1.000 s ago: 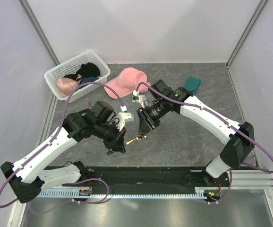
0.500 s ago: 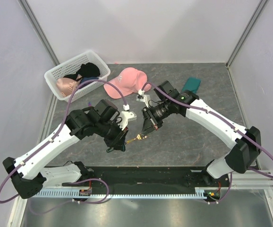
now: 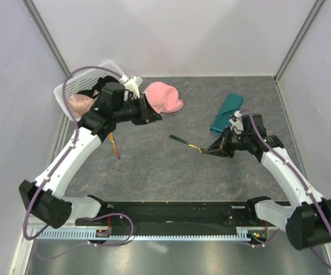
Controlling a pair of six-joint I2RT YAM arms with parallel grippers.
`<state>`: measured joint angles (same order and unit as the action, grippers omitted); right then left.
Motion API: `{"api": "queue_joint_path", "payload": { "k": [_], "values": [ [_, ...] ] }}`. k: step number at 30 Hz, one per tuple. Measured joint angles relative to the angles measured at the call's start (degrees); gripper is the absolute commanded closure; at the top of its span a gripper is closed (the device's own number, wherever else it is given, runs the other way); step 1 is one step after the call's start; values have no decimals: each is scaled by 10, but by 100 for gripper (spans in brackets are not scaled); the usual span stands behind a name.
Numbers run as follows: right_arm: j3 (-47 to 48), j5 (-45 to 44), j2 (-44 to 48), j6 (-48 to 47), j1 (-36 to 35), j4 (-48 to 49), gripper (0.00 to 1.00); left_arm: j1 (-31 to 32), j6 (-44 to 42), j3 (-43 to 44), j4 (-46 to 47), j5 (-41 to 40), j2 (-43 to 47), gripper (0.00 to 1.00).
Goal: Fold the napkin into a case and place the utensils inside
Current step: Insert the fork into the folded napkin.
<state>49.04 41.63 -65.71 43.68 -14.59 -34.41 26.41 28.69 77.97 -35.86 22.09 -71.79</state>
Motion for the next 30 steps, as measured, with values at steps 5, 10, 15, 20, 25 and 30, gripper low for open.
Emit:
{"api": "queue_joint_path", "payload": {
  "k": [5,10,15,20,25,30],
  "values": [
    [-56,-48,81,88,123,0,100,24,101,-98,179,36,-86,91],
    [-95,-111,130,120,264,-16,100,91,132,-119,298,34,-177,98],
    [-93,-188,131,139,317,-38,100,154,137,-78,398,24,-285,98],
    [-76,-263,106,169,355,-54,100,179,148,-6,442,-13,-401,98],
    [-76,-286,94,219,358,-17,100,193,151,68,455,-62,-490,98],
    [-76,-290,78,261,358,20,100,203,157,164,463,-94,-572,98]
  ]
}}
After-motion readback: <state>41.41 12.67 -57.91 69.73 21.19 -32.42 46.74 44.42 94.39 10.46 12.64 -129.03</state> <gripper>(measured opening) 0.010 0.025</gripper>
